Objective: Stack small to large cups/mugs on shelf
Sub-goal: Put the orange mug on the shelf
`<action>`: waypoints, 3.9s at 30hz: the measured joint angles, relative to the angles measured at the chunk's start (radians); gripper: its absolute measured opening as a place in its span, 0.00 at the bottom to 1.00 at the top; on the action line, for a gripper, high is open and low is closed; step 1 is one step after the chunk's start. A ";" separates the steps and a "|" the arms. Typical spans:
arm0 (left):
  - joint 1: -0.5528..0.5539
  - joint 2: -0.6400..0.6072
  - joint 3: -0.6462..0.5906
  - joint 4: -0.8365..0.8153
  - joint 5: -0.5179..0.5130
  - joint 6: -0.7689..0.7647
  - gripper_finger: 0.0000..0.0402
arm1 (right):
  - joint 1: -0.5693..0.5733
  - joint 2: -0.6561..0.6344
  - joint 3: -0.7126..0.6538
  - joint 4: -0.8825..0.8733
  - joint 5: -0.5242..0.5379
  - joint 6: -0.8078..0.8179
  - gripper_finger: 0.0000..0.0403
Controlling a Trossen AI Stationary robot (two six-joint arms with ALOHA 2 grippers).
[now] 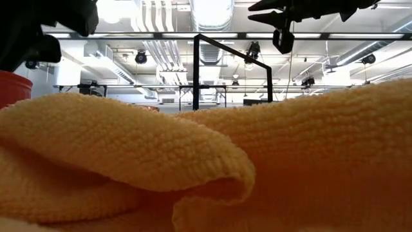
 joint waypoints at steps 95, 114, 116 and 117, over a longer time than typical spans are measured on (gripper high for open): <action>0.267 0.912 1.290 -0.198 -0.391 0.567 0.00 | 0.000 -0.430 0.000 -0.465 0.004 -0.038 0.16; 0.293 0.905 1.201 -0.068 -0.310 0.571 0.00 | 0.000 -0.425 0.000 -0.470 0.005 -0.043 0.16; 0.293 0.904 1.195 -0.069 -0.311 0.571 0.00 | 0.000 -0.425 0.000 -0.470 0.005 -0.043 0.16; 0.293 0.904 1.195 -0.071 -0.311 0.571 0.00 | 0.000 -0.425 0.000 -0.470 0.005 -0.043 0.16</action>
